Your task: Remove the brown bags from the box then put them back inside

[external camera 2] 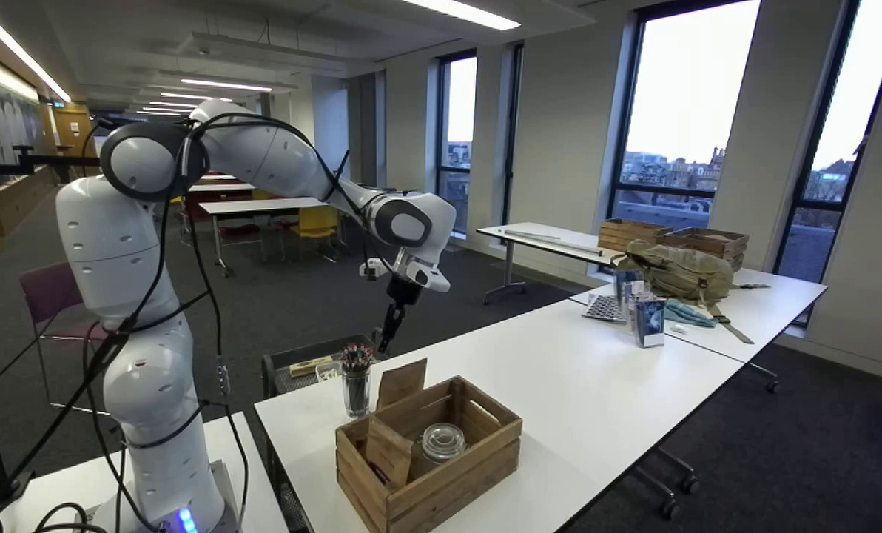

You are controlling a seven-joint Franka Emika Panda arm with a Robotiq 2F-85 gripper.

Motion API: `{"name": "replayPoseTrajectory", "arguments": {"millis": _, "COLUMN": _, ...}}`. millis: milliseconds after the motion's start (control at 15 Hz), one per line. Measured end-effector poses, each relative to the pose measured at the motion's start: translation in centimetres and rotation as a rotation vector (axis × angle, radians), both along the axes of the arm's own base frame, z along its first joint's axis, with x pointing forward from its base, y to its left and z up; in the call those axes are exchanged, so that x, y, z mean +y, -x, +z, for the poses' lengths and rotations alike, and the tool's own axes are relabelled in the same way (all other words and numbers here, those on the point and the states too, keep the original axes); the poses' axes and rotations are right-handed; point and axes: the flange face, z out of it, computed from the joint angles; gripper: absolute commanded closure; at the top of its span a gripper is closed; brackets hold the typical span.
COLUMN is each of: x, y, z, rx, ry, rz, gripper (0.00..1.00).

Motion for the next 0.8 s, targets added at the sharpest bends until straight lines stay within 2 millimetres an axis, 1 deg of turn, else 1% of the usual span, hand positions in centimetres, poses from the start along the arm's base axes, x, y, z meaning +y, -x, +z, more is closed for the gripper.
{"name": "replayPoseTrajectory", "arguments": {"millis": 133, "x": 0.4, "y": -0.5, "z": -0.4, "rx": 0.005, "ry": -0.002, "rz": 0.109, "gripper": 0.00}}
{"name": "replayPoseTrajectory", "arguments": {"millis": 400, "x": -0.1, "y": -1.6, "z": -2.1, "rx": 0.017, "ry": 0.005, "rz": 0.317, "gripper": 0.00}}
{"name": "replayPoseTrajectory", "arguments": {"millis": 600, "x": -0.1, "y": -2.7, "z": -3.4, "rx": 0.009, "ry": 0.021, "rz": 0.467, "gripper": 0.00}}
{"name": "replayPoseTrajectory", "arguments": {"millis": 800, "x": 0.6, "y": -3.4, "z": -3.4, "rx": 0.002, "ry": 0.050, "rz": 0.607, "gripper": 0.00}}
